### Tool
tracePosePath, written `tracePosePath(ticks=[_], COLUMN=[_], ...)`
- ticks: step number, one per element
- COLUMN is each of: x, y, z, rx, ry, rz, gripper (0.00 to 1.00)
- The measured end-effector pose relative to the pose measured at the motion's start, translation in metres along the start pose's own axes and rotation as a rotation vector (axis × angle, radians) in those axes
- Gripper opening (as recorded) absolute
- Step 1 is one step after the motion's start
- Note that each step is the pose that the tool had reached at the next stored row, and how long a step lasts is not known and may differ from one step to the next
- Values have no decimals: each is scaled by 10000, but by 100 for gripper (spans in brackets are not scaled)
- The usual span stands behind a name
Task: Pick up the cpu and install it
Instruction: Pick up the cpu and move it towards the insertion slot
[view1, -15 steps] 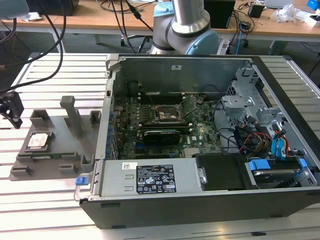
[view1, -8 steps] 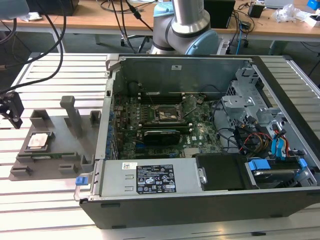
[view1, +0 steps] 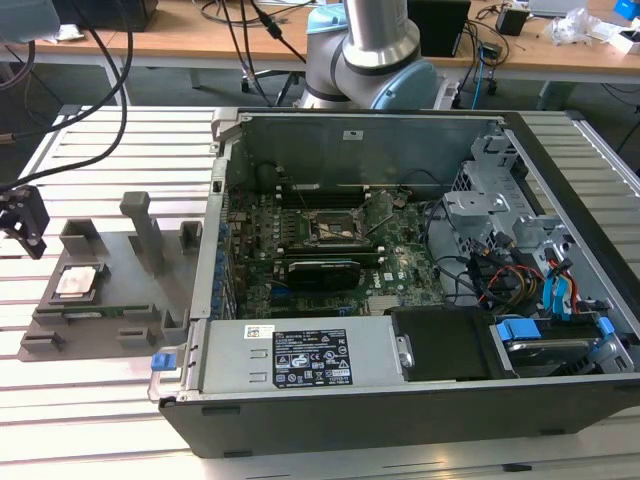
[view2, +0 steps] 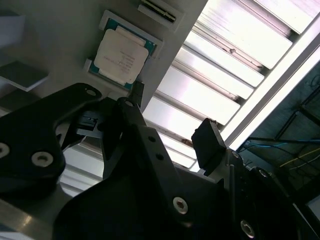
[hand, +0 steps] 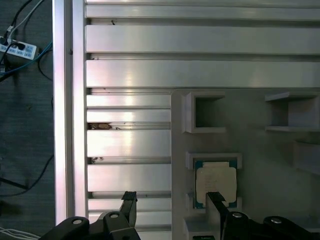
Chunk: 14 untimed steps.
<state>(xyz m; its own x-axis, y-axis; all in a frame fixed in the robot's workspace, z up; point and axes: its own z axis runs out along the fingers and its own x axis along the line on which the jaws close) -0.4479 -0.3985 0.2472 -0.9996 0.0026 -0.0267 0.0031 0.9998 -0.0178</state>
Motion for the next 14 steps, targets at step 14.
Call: tracePosePath(ticks=[14], x=[-62], y=[3], z=[90], rx=[176], ry=[-1], rz=[-19], gripper=[66])
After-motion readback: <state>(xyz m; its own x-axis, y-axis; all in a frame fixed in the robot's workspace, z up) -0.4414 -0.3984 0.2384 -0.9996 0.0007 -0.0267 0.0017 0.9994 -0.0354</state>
